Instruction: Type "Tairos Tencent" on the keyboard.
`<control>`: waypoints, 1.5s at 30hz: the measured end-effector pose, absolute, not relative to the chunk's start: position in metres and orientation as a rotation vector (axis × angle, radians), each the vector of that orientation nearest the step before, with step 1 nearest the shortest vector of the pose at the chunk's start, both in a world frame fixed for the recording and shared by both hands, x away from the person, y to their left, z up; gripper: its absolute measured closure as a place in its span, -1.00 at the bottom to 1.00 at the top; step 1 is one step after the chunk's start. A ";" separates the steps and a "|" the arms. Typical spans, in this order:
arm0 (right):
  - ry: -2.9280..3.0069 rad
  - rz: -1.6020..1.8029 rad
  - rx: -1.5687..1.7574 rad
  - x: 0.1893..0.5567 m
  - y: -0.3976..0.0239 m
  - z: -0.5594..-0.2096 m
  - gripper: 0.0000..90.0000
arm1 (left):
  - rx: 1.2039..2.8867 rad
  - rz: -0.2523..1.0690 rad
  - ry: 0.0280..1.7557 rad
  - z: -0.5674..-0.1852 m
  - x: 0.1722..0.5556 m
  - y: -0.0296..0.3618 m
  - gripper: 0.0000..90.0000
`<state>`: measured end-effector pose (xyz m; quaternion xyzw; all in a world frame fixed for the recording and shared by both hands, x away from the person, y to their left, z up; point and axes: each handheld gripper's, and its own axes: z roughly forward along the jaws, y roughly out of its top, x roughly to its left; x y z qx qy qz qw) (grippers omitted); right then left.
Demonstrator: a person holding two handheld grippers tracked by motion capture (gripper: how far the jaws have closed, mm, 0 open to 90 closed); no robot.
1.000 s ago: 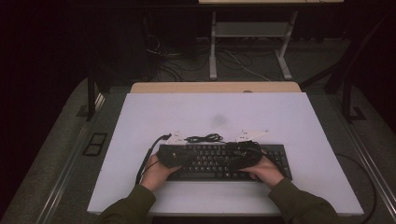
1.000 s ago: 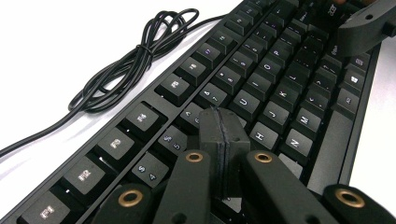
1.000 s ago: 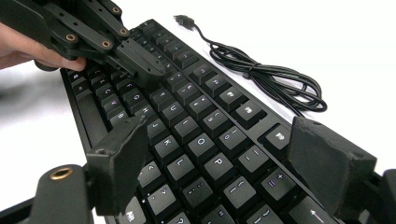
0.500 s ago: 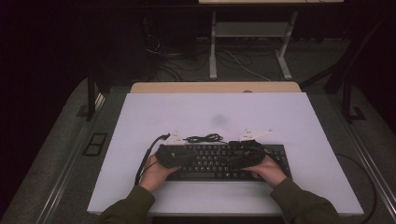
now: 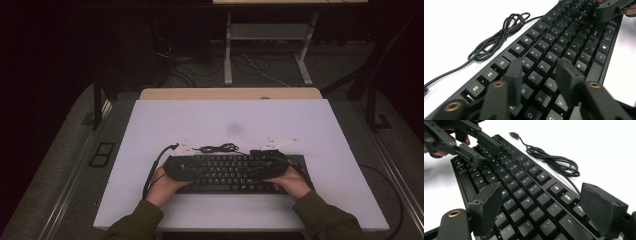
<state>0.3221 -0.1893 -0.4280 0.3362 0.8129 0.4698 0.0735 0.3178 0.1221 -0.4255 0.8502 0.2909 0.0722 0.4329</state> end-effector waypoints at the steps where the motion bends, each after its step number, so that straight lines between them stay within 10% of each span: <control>1: 2.433 1.409 1.010 0.321 -0.191 -0.428 -0.61 | 2.108 0.182 0.724 -0.425 0.317 0.124 0.11; 45: 2.333 1.410 1.001 0.274 -0.278 -0.436 -0.65 | 1.998 0.259 0.769 -0.422 0.283 0.177 -0.80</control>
